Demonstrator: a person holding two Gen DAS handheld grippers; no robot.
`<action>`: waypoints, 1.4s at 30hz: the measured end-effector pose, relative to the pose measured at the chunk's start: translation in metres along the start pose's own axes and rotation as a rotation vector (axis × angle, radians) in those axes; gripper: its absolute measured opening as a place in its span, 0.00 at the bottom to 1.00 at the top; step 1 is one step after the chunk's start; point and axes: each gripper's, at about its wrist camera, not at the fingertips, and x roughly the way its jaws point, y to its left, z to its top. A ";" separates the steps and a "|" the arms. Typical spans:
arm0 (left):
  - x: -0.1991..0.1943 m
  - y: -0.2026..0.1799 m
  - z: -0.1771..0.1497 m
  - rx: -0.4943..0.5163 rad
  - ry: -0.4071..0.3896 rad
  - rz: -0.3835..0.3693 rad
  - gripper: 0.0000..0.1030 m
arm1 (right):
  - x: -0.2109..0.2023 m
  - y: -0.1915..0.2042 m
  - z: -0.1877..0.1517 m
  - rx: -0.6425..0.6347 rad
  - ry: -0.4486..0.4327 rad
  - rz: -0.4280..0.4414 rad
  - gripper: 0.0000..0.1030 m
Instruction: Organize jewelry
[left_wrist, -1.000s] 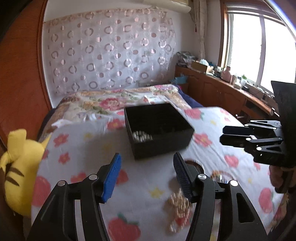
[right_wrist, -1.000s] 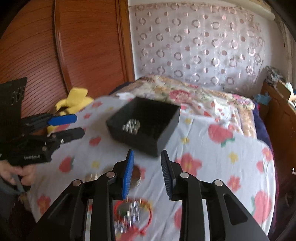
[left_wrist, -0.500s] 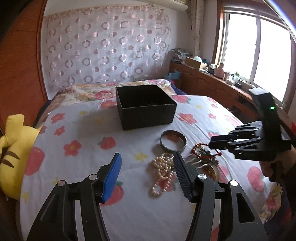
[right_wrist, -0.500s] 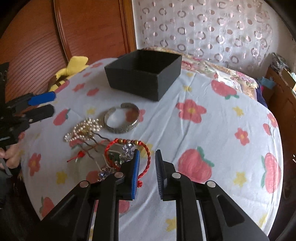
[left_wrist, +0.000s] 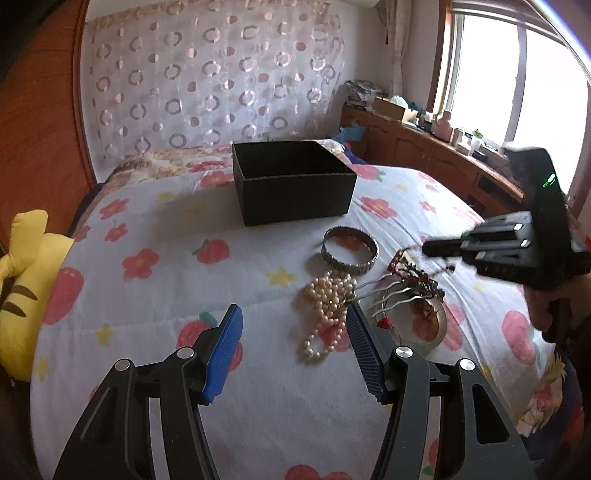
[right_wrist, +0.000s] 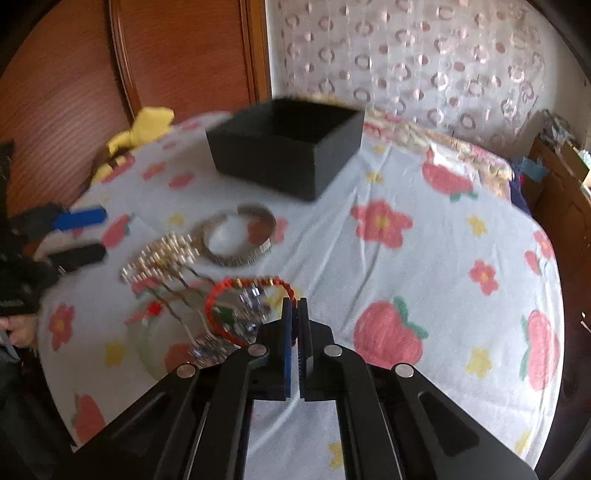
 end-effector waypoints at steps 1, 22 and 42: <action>0.000 0.000 0.000 0.001 0.004 -0.001 0.54 | -0.005 0.001 0.003 -0.001 -0.022 0.001 0.03; 0.038 -0.005 0.004 -0.028 0.127 -0.109 0.23 | -0.055 -0.001 -0.016 0.070 -0.182 -0.010 0.03; 0.005 -0.010 0.029 -0.013 0.019 -0.135 0.12 | -0.052 0.005 -0.027 0.079 -0.185 0.007 0.03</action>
